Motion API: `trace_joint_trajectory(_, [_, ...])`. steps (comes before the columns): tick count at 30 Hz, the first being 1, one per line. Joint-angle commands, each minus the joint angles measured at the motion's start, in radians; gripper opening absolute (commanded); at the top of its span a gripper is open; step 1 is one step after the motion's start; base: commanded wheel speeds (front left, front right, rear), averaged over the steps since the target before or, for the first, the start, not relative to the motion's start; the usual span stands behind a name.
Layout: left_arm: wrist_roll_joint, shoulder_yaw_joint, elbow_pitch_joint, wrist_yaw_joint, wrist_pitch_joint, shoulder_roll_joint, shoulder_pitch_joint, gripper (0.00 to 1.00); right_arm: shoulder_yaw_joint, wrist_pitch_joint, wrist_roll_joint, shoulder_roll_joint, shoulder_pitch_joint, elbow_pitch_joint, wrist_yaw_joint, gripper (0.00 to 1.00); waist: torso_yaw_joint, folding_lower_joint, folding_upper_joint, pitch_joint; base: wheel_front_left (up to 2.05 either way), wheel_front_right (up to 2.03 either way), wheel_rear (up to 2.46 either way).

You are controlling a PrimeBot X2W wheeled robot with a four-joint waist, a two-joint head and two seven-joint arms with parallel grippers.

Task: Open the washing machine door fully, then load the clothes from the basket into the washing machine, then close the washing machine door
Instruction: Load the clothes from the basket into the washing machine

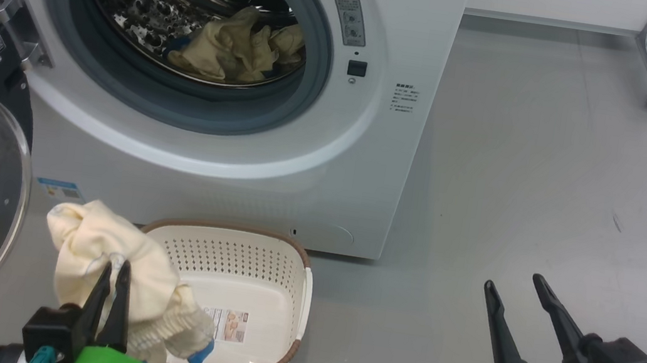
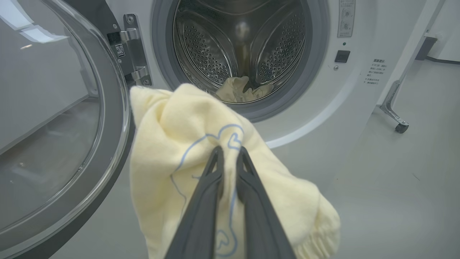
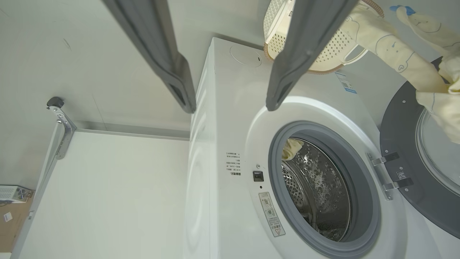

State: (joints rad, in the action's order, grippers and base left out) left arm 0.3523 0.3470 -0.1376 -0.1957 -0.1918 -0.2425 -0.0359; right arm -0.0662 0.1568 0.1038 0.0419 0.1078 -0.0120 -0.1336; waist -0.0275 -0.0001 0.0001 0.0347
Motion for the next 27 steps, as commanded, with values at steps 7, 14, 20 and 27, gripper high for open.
trace_joint_trajectory(7, [-0.01,-0.032,0.086,-0.025,0.016,-0.035,0.001,0.0,-0.012,-0.016,-0.003,0.008,0.009,-0.067,0.003,1.0,0.003,0.0001,-0.0001,-0.022,0.0,0.0,0.0])
trace_joint_trajectory(14, [-0.007,-0.027,0.105,-0.033,0.026,-0.037,0.012,0.0,-0.011,-0.022,0.0,0.008,0.023,-0.081,0.003,1.0,0.006,0.0001,-0.0001,-0.027,0.0,0.0,0.0])
trace_joint_trajectory(20, [-0.004,-0.024,0.105,-0.034,0.027,-0.039,0.009,0.0,-0.014,-0.021,0.0,0.008,0.02,-0.079,0.003,1.0,0.004,0.0001,-0.0001,-0.023,0.0,0.0,0.0])
trace_joint_trajectory(27, [-0.001,-0.021,0.101,-0.036,0.027,-0.042,0.002,0.0,-0.015,-0.018,0.002,0.008,0.019,-0.076,0.003,1.0,0.001,0.0001,-0.0001,-0.018,0.0,0.0,0.0])
